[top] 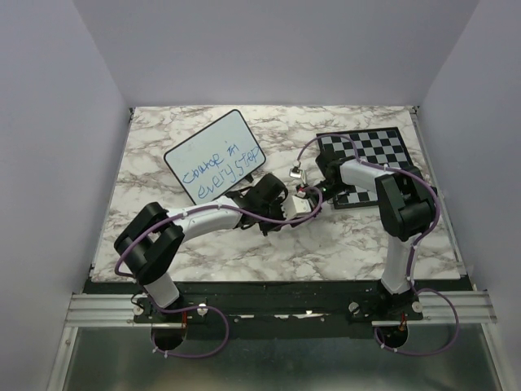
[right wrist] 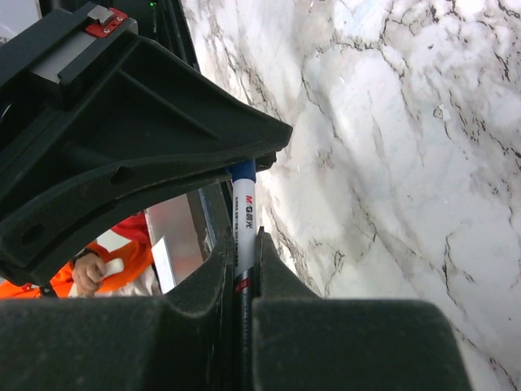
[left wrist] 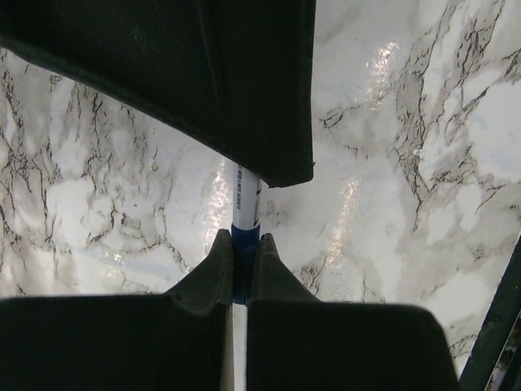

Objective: Write a sentence on the whiteboard
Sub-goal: Insert the whiteboard marker without the cap into the pen cap.

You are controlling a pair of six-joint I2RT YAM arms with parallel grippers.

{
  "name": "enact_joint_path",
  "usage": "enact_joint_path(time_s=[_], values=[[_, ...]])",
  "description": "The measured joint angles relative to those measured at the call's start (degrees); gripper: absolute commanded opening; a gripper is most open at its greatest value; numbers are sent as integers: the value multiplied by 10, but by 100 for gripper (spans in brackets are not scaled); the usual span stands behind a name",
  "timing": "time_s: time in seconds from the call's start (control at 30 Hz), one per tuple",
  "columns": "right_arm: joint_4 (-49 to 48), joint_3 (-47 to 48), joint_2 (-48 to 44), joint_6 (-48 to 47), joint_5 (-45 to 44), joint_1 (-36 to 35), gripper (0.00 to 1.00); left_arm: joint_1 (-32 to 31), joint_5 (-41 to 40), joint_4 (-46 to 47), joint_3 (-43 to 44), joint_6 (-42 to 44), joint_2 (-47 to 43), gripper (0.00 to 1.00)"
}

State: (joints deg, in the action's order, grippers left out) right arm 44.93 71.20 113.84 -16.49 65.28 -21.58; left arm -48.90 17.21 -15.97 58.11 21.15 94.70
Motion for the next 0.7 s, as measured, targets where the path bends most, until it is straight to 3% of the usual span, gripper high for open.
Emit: enact_joint_path(time_s=[0.23,0.43,0.47,0.7], values=[[7,0,-4,-1,-11,1,1,-2,6,-1,10,-28,10,0],[16,0,-13,-5,-18,6,1,-5,-2,-11,22,-23,13,39],[10,1,-17,-5,-19,4,1,-6,-3,9,17,-26,5,49],[-20,5,-19,-4,-45,-11,10,-30,-21,109,-42,-39,-195,73]])
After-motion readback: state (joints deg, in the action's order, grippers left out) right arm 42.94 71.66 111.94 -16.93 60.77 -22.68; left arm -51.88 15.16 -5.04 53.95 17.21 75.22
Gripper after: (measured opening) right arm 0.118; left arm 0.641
